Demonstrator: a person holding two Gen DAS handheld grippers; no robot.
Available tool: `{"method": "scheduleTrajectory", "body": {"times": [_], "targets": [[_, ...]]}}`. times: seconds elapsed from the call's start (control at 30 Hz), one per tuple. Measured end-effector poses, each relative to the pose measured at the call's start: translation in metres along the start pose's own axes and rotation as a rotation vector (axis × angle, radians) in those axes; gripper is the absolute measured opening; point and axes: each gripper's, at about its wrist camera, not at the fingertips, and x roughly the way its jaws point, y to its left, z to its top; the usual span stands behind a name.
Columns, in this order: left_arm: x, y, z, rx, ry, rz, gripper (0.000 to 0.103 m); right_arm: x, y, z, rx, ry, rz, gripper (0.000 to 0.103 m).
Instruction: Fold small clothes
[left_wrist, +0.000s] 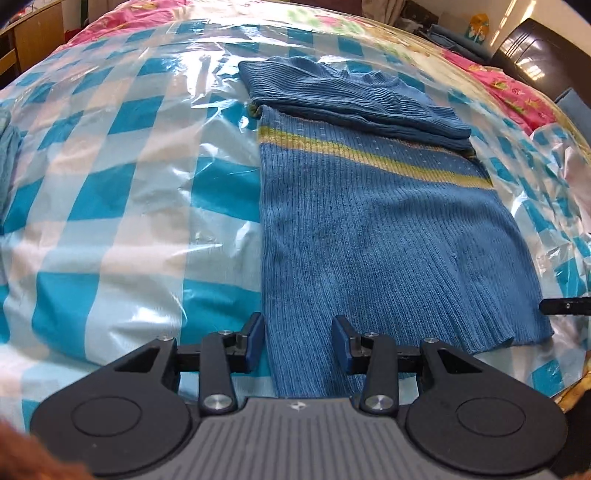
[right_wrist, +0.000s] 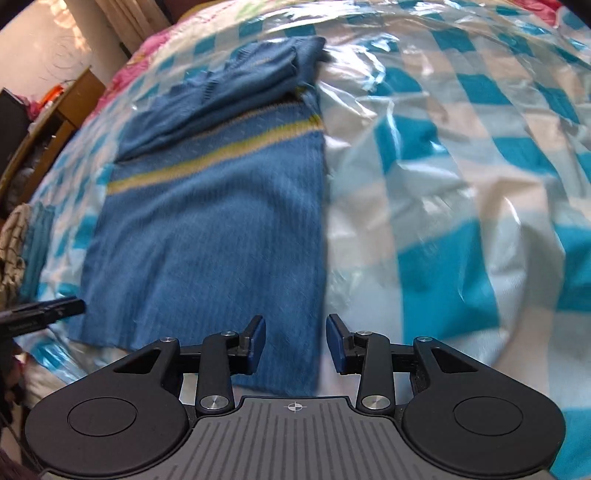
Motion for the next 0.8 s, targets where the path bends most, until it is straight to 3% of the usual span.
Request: {"method": "scheduleTrajectory", "body": {"times": [0.57, 0.8], "targets": [[0.004, 0.006, -0.004, -0.07, 0.041, -0.013, 0.044, -0.011, -0.017, -0.011, 0.064, -0.017, 0.041, 0.036], [0.008, 0.008, 0.0, -0.088, 0.063, -0.028, 0.043, 0.003, -0.016, -0.011, 0.091, 0.012, 0.107, 0.036]]}}
